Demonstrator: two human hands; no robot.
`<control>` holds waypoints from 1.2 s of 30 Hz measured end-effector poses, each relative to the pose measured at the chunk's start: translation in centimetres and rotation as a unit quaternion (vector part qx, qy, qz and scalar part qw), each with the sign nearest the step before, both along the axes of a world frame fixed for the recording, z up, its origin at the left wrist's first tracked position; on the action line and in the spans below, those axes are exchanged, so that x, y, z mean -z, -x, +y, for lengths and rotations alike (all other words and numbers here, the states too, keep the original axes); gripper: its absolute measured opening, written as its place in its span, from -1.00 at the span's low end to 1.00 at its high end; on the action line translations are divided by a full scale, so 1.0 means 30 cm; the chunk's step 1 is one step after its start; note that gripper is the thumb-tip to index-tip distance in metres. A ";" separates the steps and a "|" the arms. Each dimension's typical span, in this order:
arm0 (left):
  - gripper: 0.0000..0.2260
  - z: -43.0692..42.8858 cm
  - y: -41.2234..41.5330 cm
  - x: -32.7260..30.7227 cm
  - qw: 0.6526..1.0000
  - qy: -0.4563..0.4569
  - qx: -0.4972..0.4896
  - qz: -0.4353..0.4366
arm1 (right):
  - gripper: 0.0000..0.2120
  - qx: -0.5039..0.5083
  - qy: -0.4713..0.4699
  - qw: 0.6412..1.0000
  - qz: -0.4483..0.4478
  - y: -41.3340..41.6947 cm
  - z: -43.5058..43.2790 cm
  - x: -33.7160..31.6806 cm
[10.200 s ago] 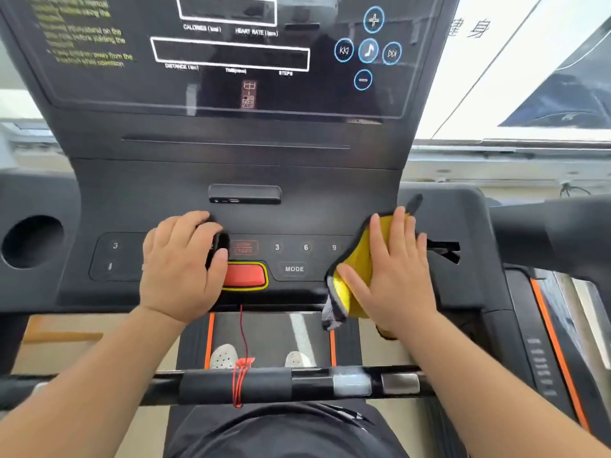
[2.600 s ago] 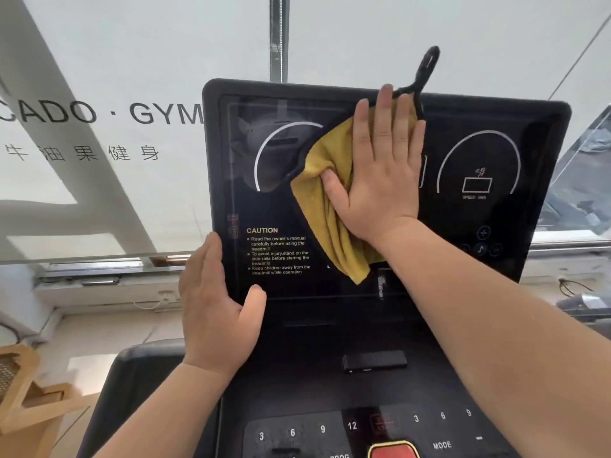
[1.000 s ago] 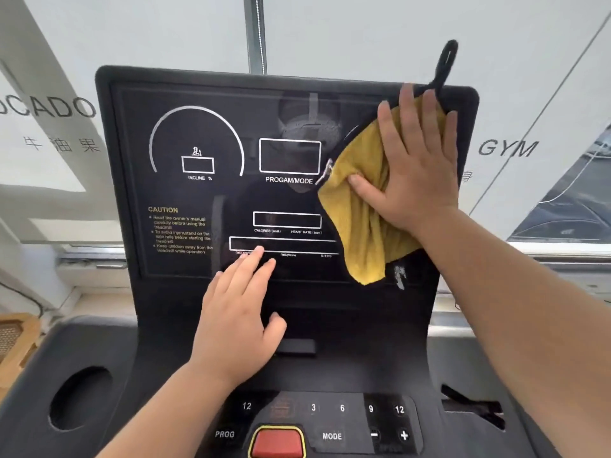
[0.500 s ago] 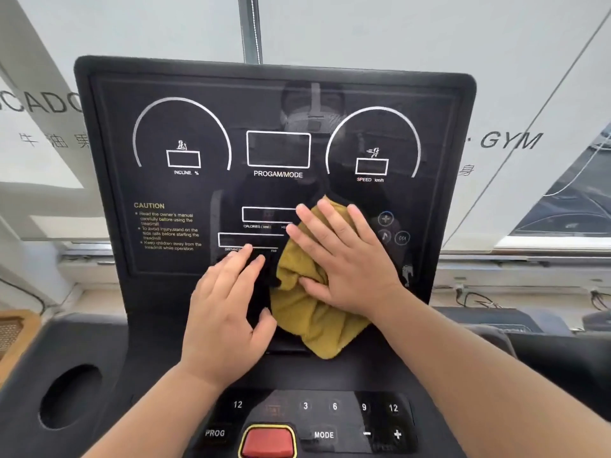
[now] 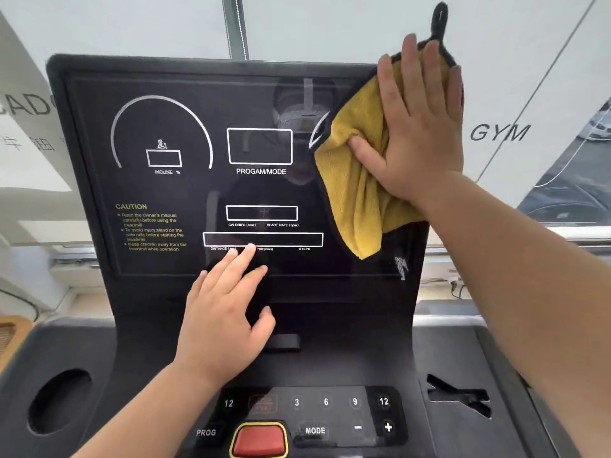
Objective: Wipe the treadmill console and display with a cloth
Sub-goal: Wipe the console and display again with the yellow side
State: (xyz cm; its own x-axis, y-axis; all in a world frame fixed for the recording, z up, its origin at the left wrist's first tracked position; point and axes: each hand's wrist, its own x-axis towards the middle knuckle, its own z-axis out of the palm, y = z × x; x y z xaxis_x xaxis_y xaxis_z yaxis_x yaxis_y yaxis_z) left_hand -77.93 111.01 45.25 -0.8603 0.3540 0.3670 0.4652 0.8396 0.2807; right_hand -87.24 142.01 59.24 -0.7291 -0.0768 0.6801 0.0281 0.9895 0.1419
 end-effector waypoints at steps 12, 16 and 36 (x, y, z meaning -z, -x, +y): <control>-0.45 0.063 -0.009 0.030 0.998 -0.036 -0.034 0.043 | -0.19 -0.111 -0.167 0.975 -0.098 -0.362 0.045 0.593; -0.44 0.069 -0.006 0.027 0.998 -0.028 -0.044 0.042 | -0.18 -0.092 -0.140 0.984 -0.055 -0.279 0.110 0.446; -0.52 0.117 -0.007 0.038 0.993 -0.037 -0.069 0.084 | -0.19 -0.037 -0.050 0.995 -0.084 -0.390 -0.028 0.658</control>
State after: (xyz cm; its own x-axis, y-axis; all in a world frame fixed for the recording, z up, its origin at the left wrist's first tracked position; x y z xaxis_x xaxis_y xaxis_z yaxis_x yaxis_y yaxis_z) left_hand -77.71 114.51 44.11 -0.8234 0.2040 0.5295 0.3926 0.8786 0.2720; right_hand -75.52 141.18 39.48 -0.8212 -0.1964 0.5358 -0.0771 0.9685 0.2368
